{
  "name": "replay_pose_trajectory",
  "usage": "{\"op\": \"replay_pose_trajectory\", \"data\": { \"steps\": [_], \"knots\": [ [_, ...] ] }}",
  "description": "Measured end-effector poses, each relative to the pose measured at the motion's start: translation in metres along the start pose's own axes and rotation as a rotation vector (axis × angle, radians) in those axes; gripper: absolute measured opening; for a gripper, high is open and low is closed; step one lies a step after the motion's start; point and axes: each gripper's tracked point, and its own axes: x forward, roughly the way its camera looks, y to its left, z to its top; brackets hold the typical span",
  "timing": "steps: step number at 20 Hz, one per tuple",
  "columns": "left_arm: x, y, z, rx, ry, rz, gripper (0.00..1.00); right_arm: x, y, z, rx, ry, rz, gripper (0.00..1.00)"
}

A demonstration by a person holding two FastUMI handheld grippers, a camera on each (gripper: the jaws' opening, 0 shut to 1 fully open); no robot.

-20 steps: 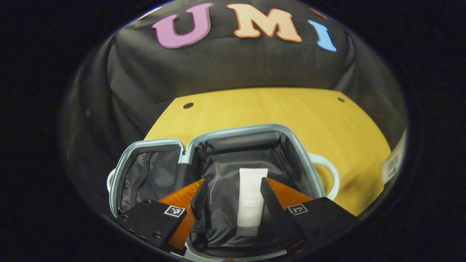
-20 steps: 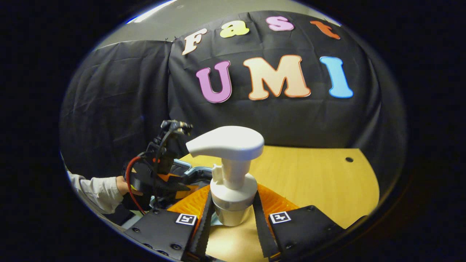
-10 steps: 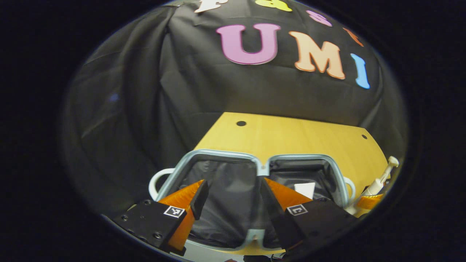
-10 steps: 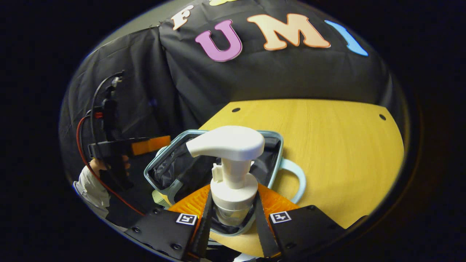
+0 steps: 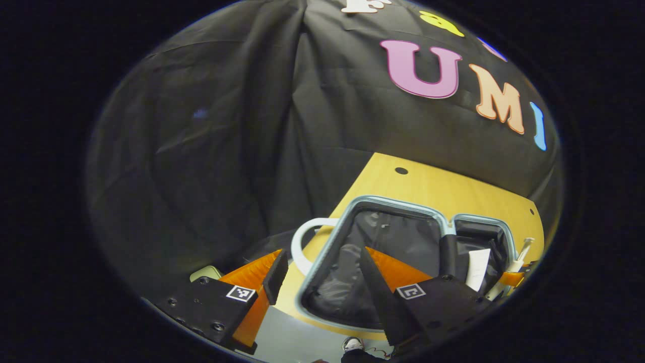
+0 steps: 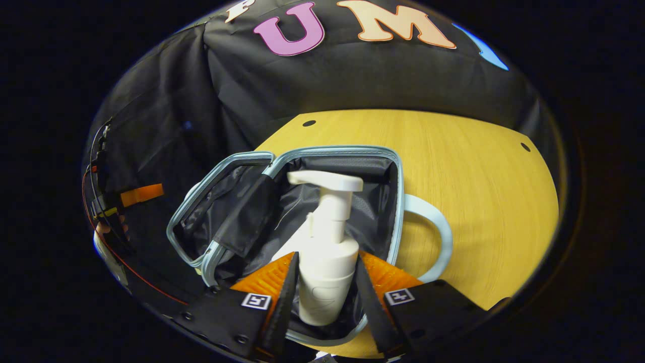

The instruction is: First open the suitcase, pack the skin care products into it, and then close the suitcase.

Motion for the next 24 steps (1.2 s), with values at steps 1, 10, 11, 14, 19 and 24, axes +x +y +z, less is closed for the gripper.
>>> {"op": "replay_pose_trajectory", "data": {
  "steps": [1,10,11,14,19,24],
  "knots": [
    [0.004,0.009,0.001,-0.010,-0.001,0.003,0.86,0.001,0.002,0.001,0.005,-0.010,-0.007,0.67],
    [0.074,0.038,-0.019,-0.025,0.142,-0.071,0.86,-0.043,0.012,0.049,0.039,-0.187,-0.055,0.98],
    [0.083,0.040,-0.022,-0.009,0.164,-0.075,0.87,-0.049,0.010,0.053,0.042,-0.204,-0.068,0.99],
    [0.112,0.043,-0.031,0.016,0.231,-0.068,0.87,-0.064,-0.006,0.065,0.069,-0.245,-0.113,0.94],
    [0.141,0.048,-0.050,0.024,0.315,-0.062,0.87,-0.074,-0.027,0.069,0.103,-0.269,-0.171,0.98],
    [0.151,0.029,-0.064,-0.026,0.382,-0.151,0.56,-0.074,-0.031,0.071,0.094,-0.274,-0.179,0.98]
  ]
}}
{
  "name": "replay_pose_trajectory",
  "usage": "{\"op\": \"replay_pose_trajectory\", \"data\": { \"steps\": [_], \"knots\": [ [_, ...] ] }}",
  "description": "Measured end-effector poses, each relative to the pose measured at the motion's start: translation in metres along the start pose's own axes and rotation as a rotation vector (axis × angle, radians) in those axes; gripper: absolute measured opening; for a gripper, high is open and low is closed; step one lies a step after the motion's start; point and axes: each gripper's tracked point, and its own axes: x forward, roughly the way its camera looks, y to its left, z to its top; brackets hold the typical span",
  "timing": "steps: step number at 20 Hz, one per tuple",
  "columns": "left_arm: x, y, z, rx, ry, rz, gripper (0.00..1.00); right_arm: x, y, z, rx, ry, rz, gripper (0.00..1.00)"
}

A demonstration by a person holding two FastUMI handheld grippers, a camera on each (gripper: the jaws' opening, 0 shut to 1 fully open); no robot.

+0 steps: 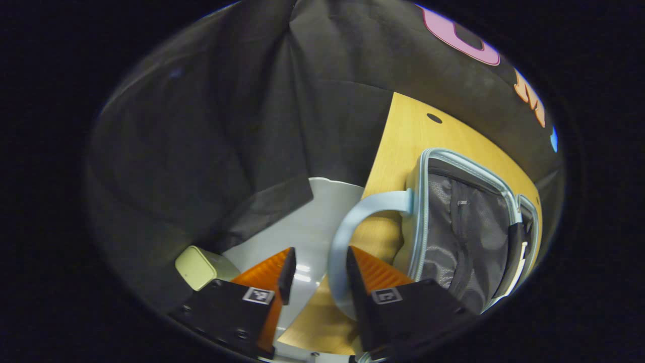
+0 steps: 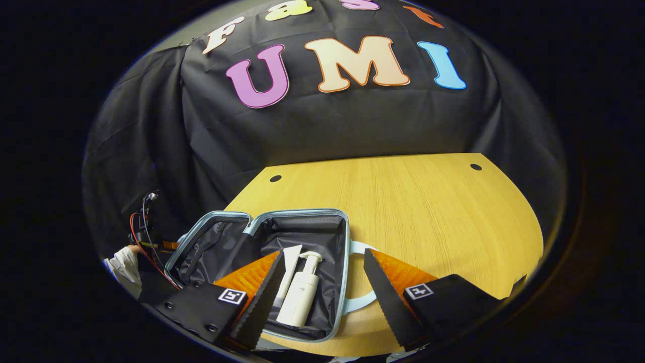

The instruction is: First open the suitcase, pack the skin care products into it, and then close the suitcase.

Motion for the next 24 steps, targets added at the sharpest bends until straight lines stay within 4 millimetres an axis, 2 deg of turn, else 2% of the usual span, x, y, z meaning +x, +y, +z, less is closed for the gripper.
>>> {"op": "replay_pose_trajectory", "data": {
  "steps": [1,2,3,4,5,6,7,8,10,11,12,14,18,24],
  "knots": [
    [0.001,-0.005,0.000,-0.004,0.011,-0.007,0.42,-0.001,-0.001,0.000,-0.008,-0.001,0.002,0.94],
    [0.001,-0.006,0.004,-0.001,-0.006,0.005,0.28,-0.002,-0.002,0.001,-0.017,-0.007,0.003,0.94],
    [-0.008,-0.006,0.013,0.005,-0.050,0.011,0.14,-0.004,-0.003,0.004,-0.023,-0.016,0.008,0.98],
    [-0.017,-0.013,0.022,0.011,-0.070,0.010,0.00,-0.006,-0.004,0.005,-0.028,-0.025,0.014,0.98],
    [-0.028,-0.017,0.025,0.032,-0.079,0.019,0.00,-0.009,-0.005,0.008,-0.032,-0.037,0.022,0.98],
    [-0.040,-0.018,0.033,0.063,-0.109,0.036,0.00,-0.012,-0.007,0.011,-0.036,-0.048,0.028,0.94],
    [-0.054,-0.023,0.042,0.094,-0.132,0.046,0.00,-0.014,-0.007,0.014,-0.040,-0.057,0.038,0.98],
    [-0.070,-0.029,0.054,0.114,-0.168,0.054,0.00,-0.017,-0.009,0.017,-0.048,-0.066,0.049,0.98],
    [-0.097,-0.046,0.071,0.117,-0.203,0.062,0.00,-0.023,-0.015,0.023,-0.063,-0.082,0.070,0.98],
    [-0.112,-0.056,0.077,0.121,-0.223,0.060,0.00,-0.027,-0.017,0.026,-0.067,-0.093,0.081,0.94],
    [-0.126,-0.067,0.086,0.131,-0.255,0.054,0.00,-0.030,-0.021,0.029,-0.070,-0.103,0.091,0.98],
    [-0.158,-0.086,0.096,0.166,-0.297,0.044,0.00,-0.038,-0.031,0.034,-0.078,-0.117,0.104,0.98],
    [-0.197,-0.139,0.106,0.241,-0.360,0.026,0.00,-0.051,-0.050,0.047,-0.068,-0.146,0.121,0.98],
    [-0.238,-0.215,0.109,0.341,-0.416,-0.024,0.00,-0.068,-0.080,0.052,-0.051,-0.169,0.127,0.98]
  ]
}}
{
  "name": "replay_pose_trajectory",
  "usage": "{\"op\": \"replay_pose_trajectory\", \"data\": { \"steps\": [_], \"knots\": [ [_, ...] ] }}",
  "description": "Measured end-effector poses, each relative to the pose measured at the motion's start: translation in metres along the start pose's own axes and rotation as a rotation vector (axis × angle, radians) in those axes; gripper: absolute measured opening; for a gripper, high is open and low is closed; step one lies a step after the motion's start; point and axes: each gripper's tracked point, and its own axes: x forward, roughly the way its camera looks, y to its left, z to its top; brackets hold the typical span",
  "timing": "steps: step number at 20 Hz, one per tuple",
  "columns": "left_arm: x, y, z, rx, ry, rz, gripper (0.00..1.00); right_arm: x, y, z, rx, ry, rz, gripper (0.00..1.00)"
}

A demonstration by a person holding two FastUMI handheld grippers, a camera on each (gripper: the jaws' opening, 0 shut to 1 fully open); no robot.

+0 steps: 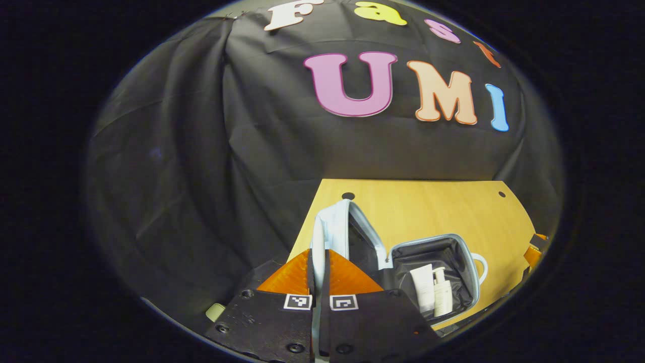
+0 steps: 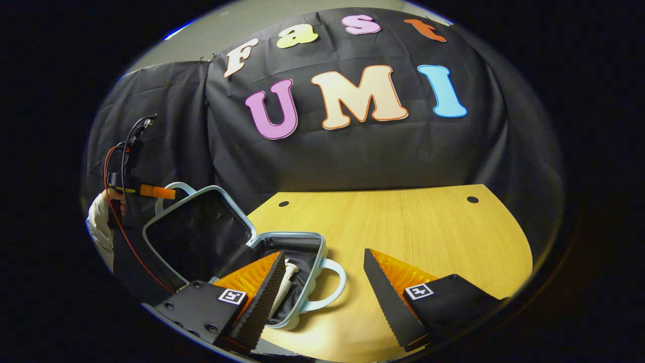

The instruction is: First open the suitcase, pack the skin care products into it, and then close the suitcase.

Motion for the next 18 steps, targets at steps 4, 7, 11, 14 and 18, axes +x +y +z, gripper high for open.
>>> {"op": "replay_pose_trajectory", "data": {
  "steps": [4,7,11,14,18],
  "knots": [
    [-0.013,-0.056,0.020,0.020,-0.046,-0.079,0.00,-0.013,-0.022,0.001,0.013,-0.015,-0.011,0.98],
    [-0.020,-0.104,0.026,0.034,-0.063,-0.167,0.00,-0.022,-0.034,0.003,0.017,-0.026,-0.019,0.98],
    [-0.028,-0.174,0.030,-0.006,-0.071,-0.322,0.00,-0.036,-0.052,0.006,0.021,-0.042,-0.038,0.98],
    [-0.029,-0.225,0.023,-0.023,-0.061,-0.428,0.00,-0.049,-0.067,0.007,0.025,-0.051,-0.061,0.98],
    [-0.024,-0.291,-0.002,-0.034,-0.008,-0.537,0.00,-0.069,-0.091,0.007,0.015,-0.060,-0.104,0.98]
  ]
}}
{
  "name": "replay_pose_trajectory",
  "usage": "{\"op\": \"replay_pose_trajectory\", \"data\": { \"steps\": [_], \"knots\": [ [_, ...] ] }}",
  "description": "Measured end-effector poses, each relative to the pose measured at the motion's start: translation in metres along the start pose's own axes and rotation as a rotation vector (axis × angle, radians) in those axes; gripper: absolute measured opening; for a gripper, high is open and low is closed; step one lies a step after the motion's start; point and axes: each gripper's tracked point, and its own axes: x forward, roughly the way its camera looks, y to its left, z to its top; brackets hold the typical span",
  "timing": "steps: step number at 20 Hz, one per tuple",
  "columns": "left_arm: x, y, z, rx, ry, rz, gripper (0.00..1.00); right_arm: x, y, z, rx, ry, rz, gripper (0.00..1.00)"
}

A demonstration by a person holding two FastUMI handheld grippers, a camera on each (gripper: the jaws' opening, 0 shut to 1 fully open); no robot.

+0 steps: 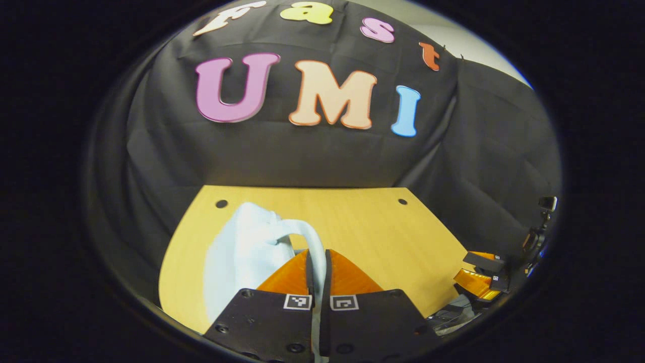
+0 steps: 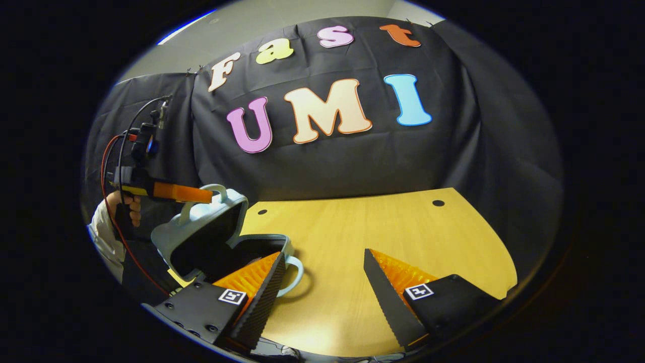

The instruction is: First open the suitcase, pack the skin care products into it, and then close the suitcase.

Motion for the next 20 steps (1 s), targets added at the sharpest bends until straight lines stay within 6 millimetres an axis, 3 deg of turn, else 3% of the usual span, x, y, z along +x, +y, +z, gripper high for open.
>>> {"op": "replay_pose_trajectory", "data": {
  "steps": [4,10,15,18,19,20],
  "knots": [
    [0.033,-0.039,-0.038,0.001,0.076,-0.063,0.00,-0.019,-0.029,-0.001,0.003,-0.002,-0.052,0.98],
    [0.077,-0.066,-0.098,-0.015,0.175,-0.090,0.00,-0.040,-0.068,-0.010,0.005,0.010,-0.128,0.98],
    [0.097,-0.068,-0.140,-0.022,0.233,-0.070,0.00,-0.049,-0.086,-0.015,0.005,0.020,-0.159,0.98],
    [0.105,-0.069,-0.149,0.015,0.236,-0.041,0.00,-0.052,-0.091,-0.016,-0.001,0.024,-0.162,0.98],
    [0.107,-0.068,-0.154,0.038,0.243,-0.013,0.01,-0.052,-0.093,-0.017,-0.001,0.026,-0.159,0.98],
    [0.111,-0.065,-0.156,0.052,0.241,0.020,0.10,-0.052,-0.094,-0.016,-0.001,0.025,-0.154,0.98]
  ]
}}
